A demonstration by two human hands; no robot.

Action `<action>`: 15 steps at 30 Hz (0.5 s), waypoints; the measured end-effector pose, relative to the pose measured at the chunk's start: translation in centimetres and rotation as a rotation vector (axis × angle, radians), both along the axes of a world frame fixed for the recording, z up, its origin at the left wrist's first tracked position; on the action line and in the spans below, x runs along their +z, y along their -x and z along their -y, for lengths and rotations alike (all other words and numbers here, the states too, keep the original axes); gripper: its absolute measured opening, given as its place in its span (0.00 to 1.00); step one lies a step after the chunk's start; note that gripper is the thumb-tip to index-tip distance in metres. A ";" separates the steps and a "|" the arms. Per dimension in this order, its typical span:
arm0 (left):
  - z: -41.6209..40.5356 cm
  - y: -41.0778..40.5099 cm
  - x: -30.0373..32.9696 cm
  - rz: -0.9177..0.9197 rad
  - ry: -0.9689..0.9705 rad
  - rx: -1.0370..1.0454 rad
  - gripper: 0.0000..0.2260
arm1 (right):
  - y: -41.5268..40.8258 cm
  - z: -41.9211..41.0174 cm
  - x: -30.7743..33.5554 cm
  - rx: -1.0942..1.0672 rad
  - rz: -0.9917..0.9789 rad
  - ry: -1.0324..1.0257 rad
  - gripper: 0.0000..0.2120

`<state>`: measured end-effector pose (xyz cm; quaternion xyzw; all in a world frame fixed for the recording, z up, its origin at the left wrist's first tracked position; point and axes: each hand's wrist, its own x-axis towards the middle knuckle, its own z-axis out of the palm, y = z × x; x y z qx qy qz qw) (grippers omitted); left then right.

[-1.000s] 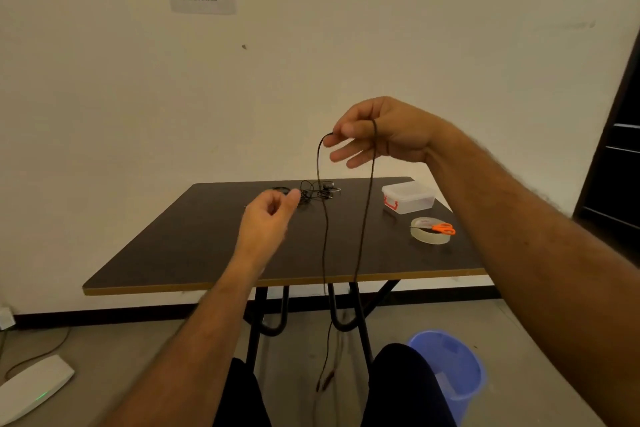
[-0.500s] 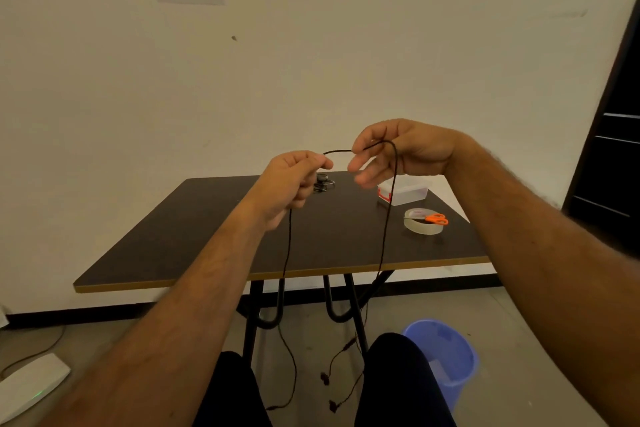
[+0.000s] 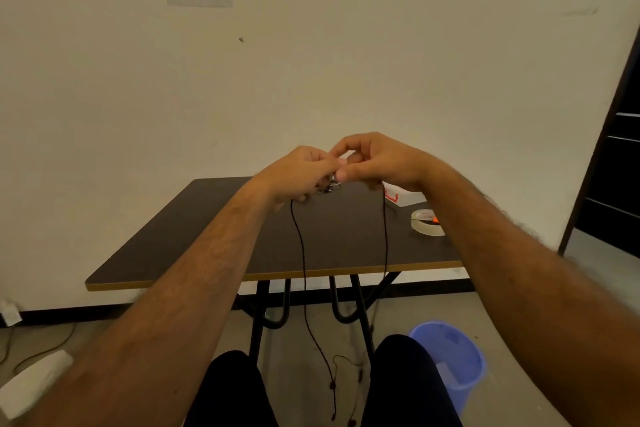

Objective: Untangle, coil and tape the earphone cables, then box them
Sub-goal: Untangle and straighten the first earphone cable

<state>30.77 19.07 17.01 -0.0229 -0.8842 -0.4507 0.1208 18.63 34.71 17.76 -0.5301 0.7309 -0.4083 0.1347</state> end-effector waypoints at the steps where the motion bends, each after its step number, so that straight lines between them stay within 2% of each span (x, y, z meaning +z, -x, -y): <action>1: 0.4 -0.1 -0.2 0.021 -0.021 -0.001 0.17 | 0.0 -0.1 0.3 -0.070 -0.096 0.008 0.11; 3: 1.4 -0.2 -0.7 0.068 -0.117 -0.010 0.17 | 0.3 -0.6 0.9 -0.250 -0.248 0.112 0.05; 5: 2.3 -0.3 -1.1 0.083 -0.187 -0.009 0.17 | 1.2 -1.0 0.6 -0.475 -0.288 0.304 0.07; 7: 2.8 -0.3 -1.1 0.072 -0.211 -0.003 0.16 | 2.0 -1.1 0.1 -0.657 -0.180 0.472 0.09; 8: 2.8 -0.3 -1.0 0.066 -0.217 -0.004 0.16 | 2.0 -1.2 -0.1 -0.680 -0.068 0.502 0.10; 10: 2.5 -0.2 -0.6 0.052 -0.215 -0.008 0.16 | 1.7 -1.1 -0.5 -0.585 0.163 0.423 0.13; 11: 2.2 -0.1 -0.4 0.049 -0.213 -0.014 0.15 | 1.5 -1.0 -0.6 -0.503 0.219 0.336 0.15; 15: 1.0 0.2 0.0 0.070 -0.134 -0.056 0.16 | 0.1 -0.1 -1.0 -0.125 0.068 0.107 0.27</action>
